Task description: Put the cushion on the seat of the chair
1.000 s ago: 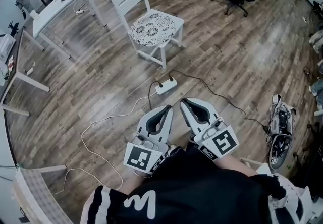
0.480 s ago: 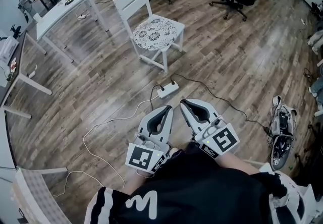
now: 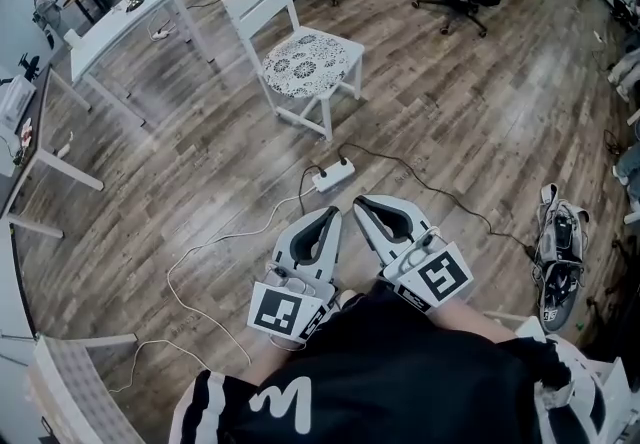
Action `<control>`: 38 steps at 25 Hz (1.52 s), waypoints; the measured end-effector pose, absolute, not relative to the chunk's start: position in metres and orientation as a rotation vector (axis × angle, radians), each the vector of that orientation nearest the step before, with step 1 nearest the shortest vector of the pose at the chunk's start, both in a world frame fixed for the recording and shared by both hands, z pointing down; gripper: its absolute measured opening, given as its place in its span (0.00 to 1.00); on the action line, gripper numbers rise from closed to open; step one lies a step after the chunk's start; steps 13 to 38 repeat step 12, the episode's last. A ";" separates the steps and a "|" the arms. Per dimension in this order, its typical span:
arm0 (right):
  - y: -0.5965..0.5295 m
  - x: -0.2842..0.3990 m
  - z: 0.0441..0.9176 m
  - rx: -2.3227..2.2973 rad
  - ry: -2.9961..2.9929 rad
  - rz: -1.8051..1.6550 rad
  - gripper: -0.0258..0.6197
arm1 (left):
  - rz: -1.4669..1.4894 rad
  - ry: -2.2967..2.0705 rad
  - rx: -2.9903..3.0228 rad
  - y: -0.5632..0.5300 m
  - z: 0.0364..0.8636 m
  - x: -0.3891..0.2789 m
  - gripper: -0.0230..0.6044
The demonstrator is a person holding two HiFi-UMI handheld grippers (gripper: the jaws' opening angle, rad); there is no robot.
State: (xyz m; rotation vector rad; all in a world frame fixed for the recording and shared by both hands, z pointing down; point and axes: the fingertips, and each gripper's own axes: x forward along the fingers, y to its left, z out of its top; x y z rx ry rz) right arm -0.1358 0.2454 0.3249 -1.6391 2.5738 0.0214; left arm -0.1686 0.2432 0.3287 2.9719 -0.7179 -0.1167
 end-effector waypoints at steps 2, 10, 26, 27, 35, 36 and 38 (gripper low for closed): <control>0.246 -0.138 0.324 -1.637 2.576 0.036 0.08 | -0.117 -0.716 2.973 0.244 0.329 -0.170 0.05; 0.250 -0.143 0.323 -1.650 2.581 0.047 0.08 | -0.127 -0.710 2.973 0.246 0.328 -0.175 0.05; 0.251 -0.145 0.324 -1.654 2.585 0.048 0.08 | -0.131 -0.707 2.973 0.247 0.329 -0.178 0.05; 0.251 -0.145 0.324 -1.654 2.585 0.048 0.08 | -0.131 -0.707 2.973 0.247 0.329 -0.178 0.05; 0.251 -0.145 0.324 -1.654 2.585 0.048 0.08 | -0.131 -0.707 2.973 0.247 0.329 -0.178 0.05; 0.251 -0.145 0.324 -1.654 2.585 0.048 0.08 | -0.131 -0.707 2.973 0.247 0.329 -0.178 0.05; 0.251 -0.145 0.324 -1.654 2.585 0.048 0.08 | -0.131 -0.707 2.973 0.247 0.329 -0.178 0.05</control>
